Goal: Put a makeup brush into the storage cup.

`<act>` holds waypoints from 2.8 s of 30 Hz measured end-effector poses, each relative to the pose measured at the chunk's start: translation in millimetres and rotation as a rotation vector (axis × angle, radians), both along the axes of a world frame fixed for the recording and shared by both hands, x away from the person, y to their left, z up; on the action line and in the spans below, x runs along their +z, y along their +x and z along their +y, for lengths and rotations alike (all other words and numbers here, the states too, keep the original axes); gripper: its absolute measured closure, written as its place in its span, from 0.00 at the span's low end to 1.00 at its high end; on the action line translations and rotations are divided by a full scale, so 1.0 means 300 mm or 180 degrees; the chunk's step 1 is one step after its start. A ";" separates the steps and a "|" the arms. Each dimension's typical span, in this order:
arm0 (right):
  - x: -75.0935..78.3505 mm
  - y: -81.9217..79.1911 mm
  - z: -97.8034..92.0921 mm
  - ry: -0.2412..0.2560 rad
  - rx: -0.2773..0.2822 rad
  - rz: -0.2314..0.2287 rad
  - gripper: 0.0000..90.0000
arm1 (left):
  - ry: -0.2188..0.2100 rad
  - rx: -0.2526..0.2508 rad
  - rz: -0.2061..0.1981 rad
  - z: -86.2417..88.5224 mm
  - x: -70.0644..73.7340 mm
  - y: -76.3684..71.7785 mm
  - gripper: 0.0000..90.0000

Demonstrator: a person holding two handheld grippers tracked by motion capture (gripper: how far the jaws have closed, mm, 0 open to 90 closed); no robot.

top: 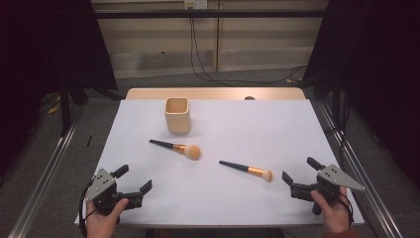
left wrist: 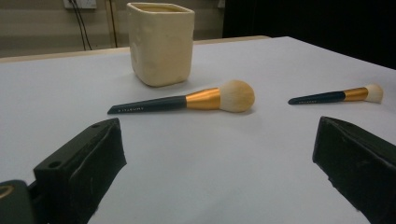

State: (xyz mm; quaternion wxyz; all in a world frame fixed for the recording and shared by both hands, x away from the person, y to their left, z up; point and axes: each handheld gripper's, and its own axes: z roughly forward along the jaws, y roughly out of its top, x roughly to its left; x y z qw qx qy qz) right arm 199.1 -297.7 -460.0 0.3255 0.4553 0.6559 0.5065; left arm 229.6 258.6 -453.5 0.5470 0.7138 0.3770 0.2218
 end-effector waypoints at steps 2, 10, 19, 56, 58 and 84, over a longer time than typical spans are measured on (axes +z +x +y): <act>0.000 0.000 0.001 0.0006 0.0002 -0.0004 0.00 | -0.0008 -0.0008 0.0007 -0.002 0.000 0.000 0.02; 0.002 -0.002 -0.001 0.0028 0.0007 -0.0037 0.00 | -0.0069 -0.0030 0.0004 -0.005 0.013 0.015 0.03; 0.001 0.001 0.013 0.0020 0.0049 -0.0022 0.00 | 0.0098 -0.0236 -0.0030 -0.035 0.027 0.029 0.03; 0.000 0.001 0.024 -0.0020 0.0086 0.0014 0.00 | 0.0203 -0.0590 -0.0186 -0.223 0.148 0.231 0.02; 0.000 0.001 0.024 -0.0026 0.0080 0.0028 0.00 | 0.0171 -0.0604 -0.0202 -0.239 0.155 0.244 0.02; 0.001 -0.001 0.024 -0.0032 0.0081 0.0017 0.00 | 0.0041 -0.0605 -0.0378 -0.332 0.181 0.380 0.02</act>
